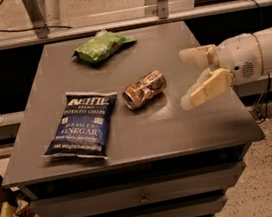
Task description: Knock orange can over
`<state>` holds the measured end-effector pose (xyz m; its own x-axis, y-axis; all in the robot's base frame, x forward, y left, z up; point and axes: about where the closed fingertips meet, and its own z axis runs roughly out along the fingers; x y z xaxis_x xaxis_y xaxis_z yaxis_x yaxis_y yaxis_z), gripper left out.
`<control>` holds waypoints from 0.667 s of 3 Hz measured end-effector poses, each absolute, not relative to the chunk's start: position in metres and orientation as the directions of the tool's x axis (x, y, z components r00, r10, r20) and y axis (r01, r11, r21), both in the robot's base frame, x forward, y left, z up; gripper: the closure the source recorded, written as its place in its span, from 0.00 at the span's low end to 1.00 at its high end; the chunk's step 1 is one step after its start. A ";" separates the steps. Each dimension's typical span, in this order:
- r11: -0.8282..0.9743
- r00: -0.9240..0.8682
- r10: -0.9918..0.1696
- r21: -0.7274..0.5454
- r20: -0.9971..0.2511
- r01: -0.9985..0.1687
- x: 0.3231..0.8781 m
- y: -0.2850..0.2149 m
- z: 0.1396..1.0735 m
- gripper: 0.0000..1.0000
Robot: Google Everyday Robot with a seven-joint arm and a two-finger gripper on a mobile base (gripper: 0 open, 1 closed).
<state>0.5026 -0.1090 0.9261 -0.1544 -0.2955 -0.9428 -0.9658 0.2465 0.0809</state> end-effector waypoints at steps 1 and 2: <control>0.263 -0.127 -0.326 0.040 -0.937 -0.964 0.508 -0.139 0.916 0.00; 0.312 -0.148 -0.346 0.035 -0.926 -0.950 0.520 -0.180 0.908 0.00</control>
Offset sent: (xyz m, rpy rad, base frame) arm 0.0327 -0.1295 -0.0271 -0.1014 -0.0192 -0.1450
